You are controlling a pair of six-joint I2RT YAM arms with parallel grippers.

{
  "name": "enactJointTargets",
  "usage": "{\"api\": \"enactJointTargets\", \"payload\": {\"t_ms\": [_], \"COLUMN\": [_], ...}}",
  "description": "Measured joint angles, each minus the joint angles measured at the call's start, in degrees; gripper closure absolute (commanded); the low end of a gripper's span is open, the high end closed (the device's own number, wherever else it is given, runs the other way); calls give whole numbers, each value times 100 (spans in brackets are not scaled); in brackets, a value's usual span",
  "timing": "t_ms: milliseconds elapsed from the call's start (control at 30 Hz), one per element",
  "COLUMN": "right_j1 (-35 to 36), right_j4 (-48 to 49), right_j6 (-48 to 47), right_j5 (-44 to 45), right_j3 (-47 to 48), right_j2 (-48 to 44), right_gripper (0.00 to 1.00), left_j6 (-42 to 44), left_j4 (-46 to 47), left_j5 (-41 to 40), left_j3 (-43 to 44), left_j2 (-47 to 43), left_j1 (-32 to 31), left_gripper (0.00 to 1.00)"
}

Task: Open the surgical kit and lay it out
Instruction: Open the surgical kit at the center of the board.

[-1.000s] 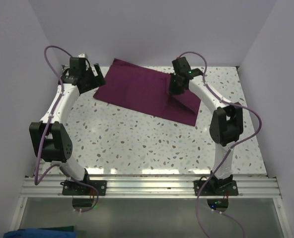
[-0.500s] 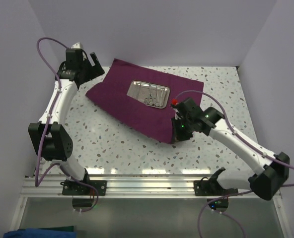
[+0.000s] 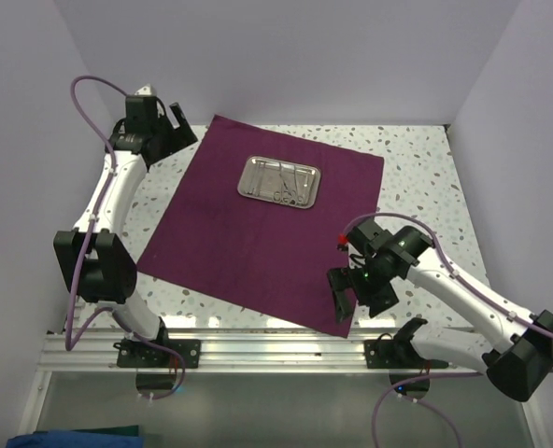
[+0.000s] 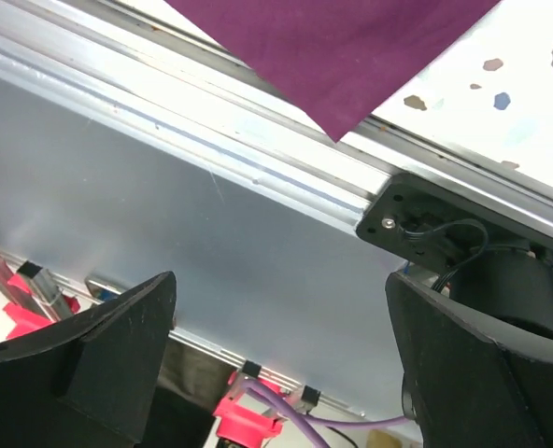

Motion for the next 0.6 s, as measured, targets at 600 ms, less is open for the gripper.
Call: {"api": "enactJointTargets", "payload": {"t_ms": [600], "right_j1": [-1775], "right_j4": [1276], "right_j6": [382], "right_j5": [1486], "right_j3": [2765], "right_j2": [2610], "right_gripper": [2], "left_j6": [726], "left_j4": [120], "left_j5": [70], "left_j3": [-435], "left_j2": [758], "left_j1": [61], "left_gripper": [8]}}
